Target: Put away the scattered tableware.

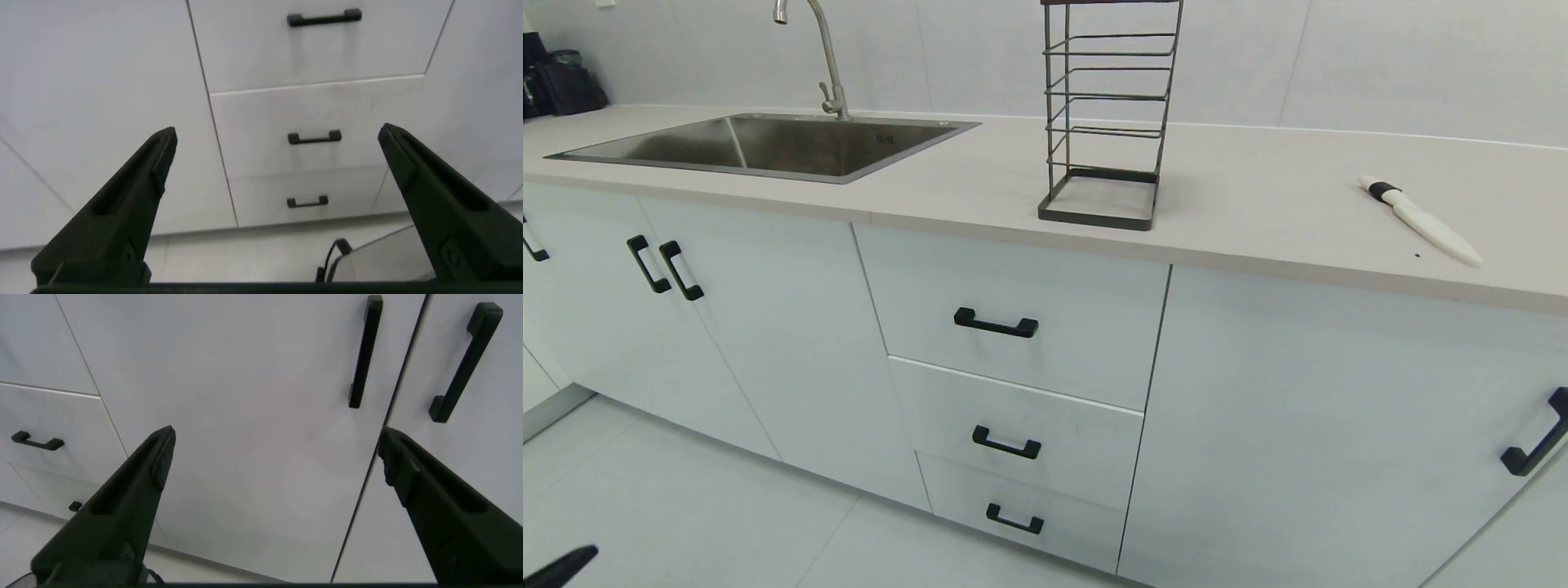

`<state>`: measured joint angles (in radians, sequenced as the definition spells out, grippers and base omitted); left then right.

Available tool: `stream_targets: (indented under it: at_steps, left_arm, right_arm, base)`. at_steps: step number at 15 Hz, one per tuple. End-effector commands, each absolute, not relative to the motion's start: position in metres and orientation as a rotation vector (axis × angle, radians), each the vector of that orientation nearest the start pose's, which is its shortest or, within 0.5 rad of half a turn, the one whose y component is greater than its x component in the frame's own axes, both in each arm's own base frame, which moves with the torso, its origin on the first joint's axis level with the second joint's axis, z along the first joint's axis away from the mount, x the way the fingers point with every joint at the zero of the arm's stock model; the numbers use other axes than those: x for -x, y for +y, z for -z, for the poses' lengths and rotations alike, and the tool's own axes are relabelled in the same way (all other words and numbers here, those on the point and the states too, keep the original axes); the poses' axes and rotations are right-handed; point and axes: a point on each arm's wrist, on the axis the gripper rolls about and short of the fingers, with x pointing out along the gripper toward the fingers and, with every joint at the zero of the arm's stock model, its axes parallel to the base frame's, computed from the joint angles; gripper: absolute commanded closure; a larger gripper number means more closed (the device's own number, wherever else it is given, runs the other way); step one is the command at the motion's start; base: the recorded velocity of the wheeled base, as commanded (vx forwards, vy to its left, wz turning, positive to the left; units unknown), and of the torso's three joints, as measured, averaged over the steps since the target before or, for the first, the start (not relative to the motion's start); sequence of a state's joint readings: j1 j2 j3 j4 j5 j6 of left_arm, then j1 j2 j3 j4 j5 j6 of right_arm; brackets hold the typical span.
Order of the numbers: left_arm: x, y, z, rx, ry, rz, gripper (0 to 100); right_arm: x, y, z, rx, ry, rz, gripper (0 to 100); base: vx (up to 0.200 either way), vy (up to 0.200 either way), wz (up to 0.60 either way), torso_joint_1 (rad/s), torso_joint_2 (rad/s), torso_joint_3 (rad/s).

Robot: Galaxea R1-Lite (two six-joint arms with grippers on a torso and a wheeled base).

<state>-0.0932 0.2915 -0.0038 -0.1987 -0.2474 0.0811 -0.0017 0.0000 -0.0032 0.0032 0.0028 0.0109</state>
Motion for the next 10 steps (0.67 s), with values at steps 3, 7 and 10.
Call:
stream_targets:
  at_steps: [3,7,10]
  left_arm:
    - [0.0225,-0.0051,-0.0811,-0.121,-0.052,0.212,0]
    - [0.0232,-0.0025,-0.0835,-0.11,-0.084,0.102,0]
    - [0.0232,-0.0024,-0.0825,-0.116,-0.075,0.099,0]
  right_arm:
    - [0.023,0.0001,-0.076,-0.011,0.0,-0.002,0]
    - [0.023,0.0001,-0.076,-0.011,0.0,-0.002,0]
    - [0.023,0.0001,-0.076,-0.011,0.0,-0.002,0]
  base:
    - [0.0,0.0,0.0,0.0,0.0,0.0]
    - [0.0,0.0,0.0,0.0,0.0,0.0]
    - [0.0,0.0,0.0,0.0,0.0,0.0]
